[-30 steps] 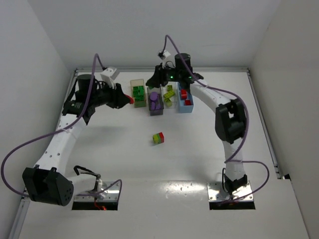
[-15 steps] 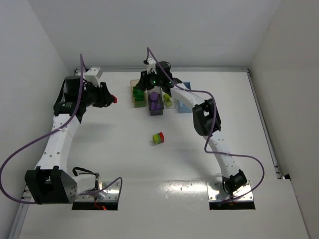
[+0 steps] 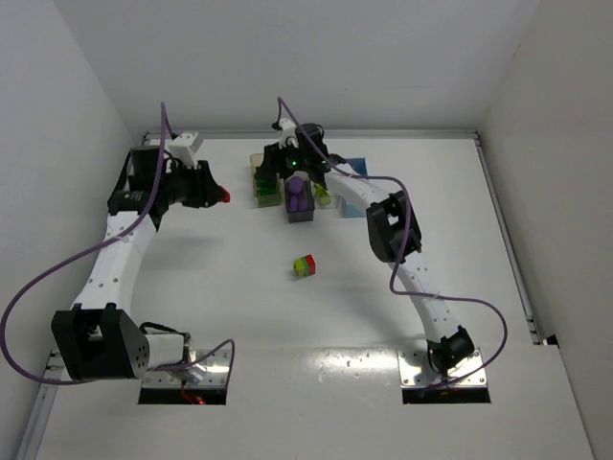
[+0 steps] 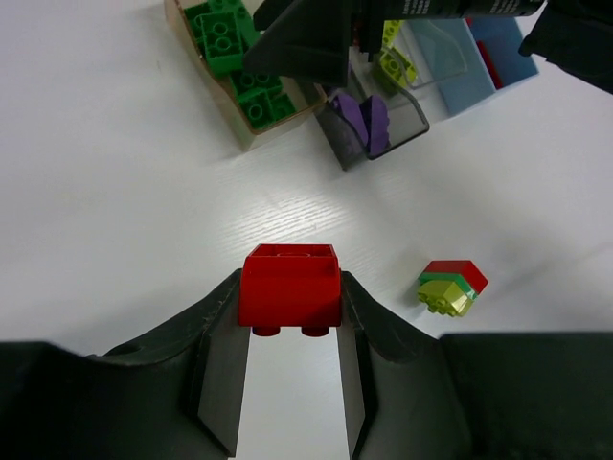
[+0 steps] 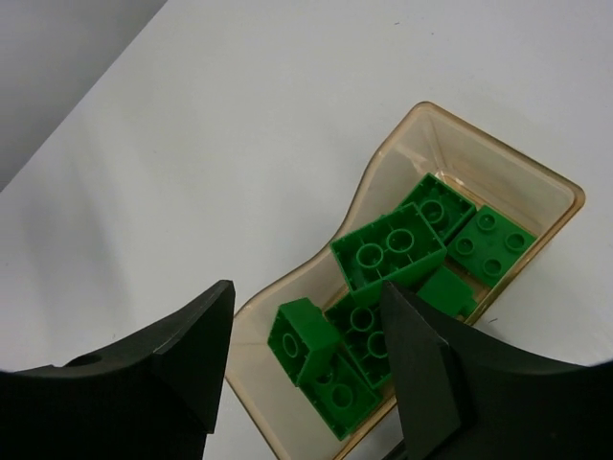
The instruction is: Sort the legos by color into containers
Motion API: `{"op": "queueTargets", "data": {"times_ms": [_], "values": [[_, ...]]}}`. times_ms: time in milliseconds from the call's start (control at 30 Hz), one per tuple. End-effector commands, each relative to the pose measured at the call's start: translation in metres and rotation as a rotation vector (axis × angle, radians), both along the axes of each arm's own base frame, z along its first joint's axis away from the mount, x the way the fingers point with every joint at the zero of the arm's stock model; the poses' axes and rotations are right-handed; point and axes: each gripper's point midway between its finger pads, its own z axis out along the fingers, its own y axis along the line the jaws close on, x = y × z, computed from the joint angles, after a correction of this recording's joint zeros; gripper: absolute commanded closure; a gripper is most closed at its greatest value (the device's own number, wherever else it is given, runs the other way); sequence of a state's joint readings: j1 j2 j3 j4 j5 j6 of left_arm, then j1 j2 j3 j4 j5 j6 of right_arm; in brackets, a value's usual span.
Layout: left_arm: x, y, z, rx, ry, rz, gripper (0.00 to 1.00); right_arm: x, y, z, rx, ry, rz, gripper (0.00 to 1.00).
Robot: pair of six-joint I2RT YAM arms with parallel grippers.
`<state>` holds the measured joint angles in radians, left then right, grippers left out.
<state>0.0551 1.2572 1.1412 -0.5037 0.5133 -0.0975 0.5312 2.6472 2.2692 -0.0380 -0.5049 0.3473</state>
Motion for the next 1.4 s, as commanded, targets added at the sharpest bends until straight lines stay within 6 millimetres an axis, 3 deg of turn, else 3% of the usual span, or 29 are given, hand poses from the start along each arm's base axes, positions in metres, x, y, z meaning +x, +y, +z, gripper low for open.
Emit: {"op": "queueTargets", "data": {"times_ms": [0, 67, 100, 133, 167, 233, 267, 333, 400, 467, 500, 533, 567, 633, 667, 733, 767, 833, 867, 900, 933, 967, 1000, 1033, 1100, 1367], "values": [[0.01, -0.006, 0.028, -0.042, -0.099, -0.04, 0.82, -0.003, 0.012, 0.114, 0.124, -0.191, 0.056, 0.37], [0.014, -0.017, 0.037, -0.064, -0.133, -0.054, 0.82, -0.003, 0.007, 0.142, 0.125, -0.232, 0.03, 0.36], [0.015, -0.022, 0.041, -0.064, -0.151, -0.07, 0.82, 0.001, -0.006, 0.154, 0.111, -0.241, 0.005, 0.36], [0.018, -0.034, 0.037, -0.085, -0.135, -0.088, 0.82, 0.003, -0.02, 0.192, 0.106, -0.313, -0.033, 0.34], [0.022, -0.04, 0.04, -0.094, -0.154, -0.1, 0.82, 0.005, -0.033, 0.211, 0.097, -0.35, -0.057, 0.34], [0.03, -0.059, 0.033, -0.112, -0.125, -0.127, 0.81, 0.01, -0.073, 0.218, -0.023, -0.407, -0.088, 0.29], [0.035, -0.065, 0.034, -0.115, -0.133, -0.133, 0.81, -0.001, -0.092, 0.253, -0.059, -0.479, -0.103, 0.28], [0.041, -0.086, 0.038, -0.111, -0.147, -0.174, 0.81, -0.009, -0.131, 0.238, -0.236, -0.501, -0.115, 0.22], [0.052, -0.102, 0.025, -0.099, -0.113, -0.191, 0.8, -0.032, -0.165, 0.246, -0.305, -0.495, -0.149, 0.18], [0.057, -0.13, 0.03, -0.091, -0.127, -0.253, 0.79, -0.047, -0.204, 0.221, -0.436, -0.413, -0.194, 0.14], [0.068, -0.141, 0.026, -0.091, -0.122, -0.271, 0.79, -0.059, -0.231, 0.229, -0.482, -0.392, -0.256, 0.13], [0.071, -0.15, 0.022, -0.087, -0.116, -0.282, 0.79, -0.067, -0.24, 0.227, -0.507, -0.379, -0.277, 0.11], [0.07, -0.168, 0.019, -0.082, -0.114, -0.323, 0.79, -0.074, -0.259, 0.202, -0.554, -0.322, -0.301, 0.1], [0.078, -0.187, 0.014, -0.075, -0.114, -0.343, 0.77, -0.087, -0.29, 0.197, -0.595, -0.3, -0.39, 0.1], [0.083, -0.206, 0.009, -0.069, -0.113, -0.379, 0.76, -0.104, -0.312, 0.194, -0.603, -0.282, -0.44, 0.05], [0.088, -0.224, 0.005, -0.07, -0.113, -0.42, 0.75, -0.119, -0.337, 0.192, -0.631, -0.272, -0.513, 0.01], [0.094, -0.24, 0.0, -0.064, -0.112, -0.434, 0.75, -0.131, -0.352, 0.176, -0.655, -0.227, -0.523, 0.01], [0.1, -0.255, -0.005, -0.061, -0.113, -0.448, 0.75, -0.148, -0.369, 0.181, -0.673, -0.235, -0.561, 0.01], [0.105, -0.264, 0.003, -0.067, -0.137, -0.458, 0.73, -0.157, -0.374, 0.168, -0.69, -0.202, -0.558, 0.01], [0.105, -0.278, -0.014, -0.06, -0.104, -0.48, 0.73, -0.163, -0.382, 0.165, -0.69, -0.185, -0.566, 0.01], [0.105, -0.285, -0.019, -0.057, -0.091, -0.49, 0.72, -0.169, -0.388, 0.17, -0.685, -0.196, -0.584, 0.01], [0.107, -0.295, -0.012, -0.057, -0.114, -0.508, 0.72, -0.174, -0.393, 0.162, -0.693, -0.178, -0.59, 0.01], [0.102, -0.307, -0.016, -0.049, -0.112, -0.536, 0.72, -0.177, -0.401, 0.16, -0.694, -0.163, -0.602, 0.01], [0.104, -0.314, -0.034, -0.041, -0.081, -0.546, 0.71, -0.18, -0.406, 0.161, -0.693, -0.162, -0.616, 0.01], [0.104, -0.329, -0.035, -0.045, -0.091, -0.565, 0.7, -0.183, -0.42, 0.158, -0.701, -0.141, -0.648, 0.01], [0.121, -0.348, -0.071, 0.007, -0.052, -0.572, 0.59, -0.188, -0.439, 0.158, -0.67, -0.1, -0.694, 0.01]]}}
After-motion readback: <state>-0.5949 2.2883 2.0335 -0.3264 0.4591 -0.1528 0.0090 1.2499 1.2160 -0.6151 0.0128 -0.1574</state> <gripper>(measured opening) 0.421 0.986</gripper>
